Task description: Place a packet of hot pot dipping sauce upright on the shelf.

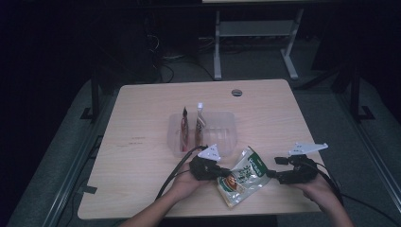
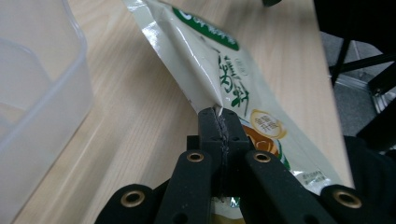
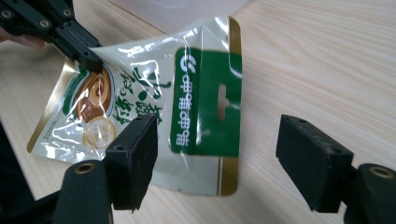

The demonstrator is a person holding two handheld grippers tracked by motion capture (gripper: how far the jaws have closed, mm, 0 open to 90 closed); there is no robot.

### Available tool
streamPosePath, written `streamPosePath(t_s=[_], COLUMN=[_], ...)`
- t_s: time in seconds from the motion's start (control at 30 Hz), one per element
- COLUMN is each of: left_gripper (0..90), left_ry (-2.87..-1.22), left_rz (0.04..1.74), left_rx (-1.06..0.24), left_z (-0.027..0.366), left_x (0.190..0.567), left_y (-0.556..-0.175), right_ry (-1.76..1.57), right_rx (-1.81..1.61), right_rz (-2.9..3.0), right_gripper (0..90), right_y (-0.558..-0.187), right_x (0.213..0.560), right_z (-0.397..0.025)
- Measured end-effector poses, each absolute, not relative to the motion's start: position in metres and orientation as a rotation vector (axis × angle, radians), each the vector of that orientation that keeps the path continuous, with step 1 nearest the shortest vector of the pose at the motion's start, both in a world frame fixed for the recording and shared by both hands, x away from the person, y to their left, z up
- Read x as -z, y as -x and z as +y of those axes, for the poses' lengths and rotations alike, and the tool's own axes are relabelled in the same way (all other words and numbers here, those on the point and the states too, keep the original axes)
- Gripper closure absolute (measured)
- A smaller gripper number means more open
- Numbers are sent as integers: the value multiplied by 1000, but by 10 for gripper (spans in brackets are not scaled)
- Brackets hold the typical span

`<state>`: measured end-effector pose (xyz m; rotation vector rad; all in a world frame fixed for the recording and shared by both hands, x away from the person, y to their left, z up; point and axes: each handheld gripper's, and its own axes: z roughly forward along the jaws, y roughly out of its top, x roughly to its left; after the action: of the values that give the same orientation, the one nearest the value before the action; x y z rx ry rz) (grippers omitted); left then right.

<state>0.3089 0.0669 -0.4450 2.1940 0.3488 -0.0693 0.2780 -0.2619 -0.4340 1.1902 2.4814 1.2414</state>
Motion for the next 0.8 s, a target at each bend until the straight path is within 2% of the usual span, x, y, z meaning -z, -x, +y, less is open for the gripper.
streamPosePath(t_s=[0.33,0.57,0.8], left_gripper=[900,900,900], left_ry=[-2196,-2164,-2119], left_rz=[296,325,321], left_rx=[38,19,9], left_z=[118,159,179], left_x=[417,410,403], left_y=[-293,-282,-273], right_ry=[-1095,-944,-791], right_rx=[-1438,-1501,-1572], right_rz=[2541,2663,2797], right_gripper=[310,319,321], right_y=[-290,-307,-318], right_x=[421,417,419], right_z=[-244,-202,-164])
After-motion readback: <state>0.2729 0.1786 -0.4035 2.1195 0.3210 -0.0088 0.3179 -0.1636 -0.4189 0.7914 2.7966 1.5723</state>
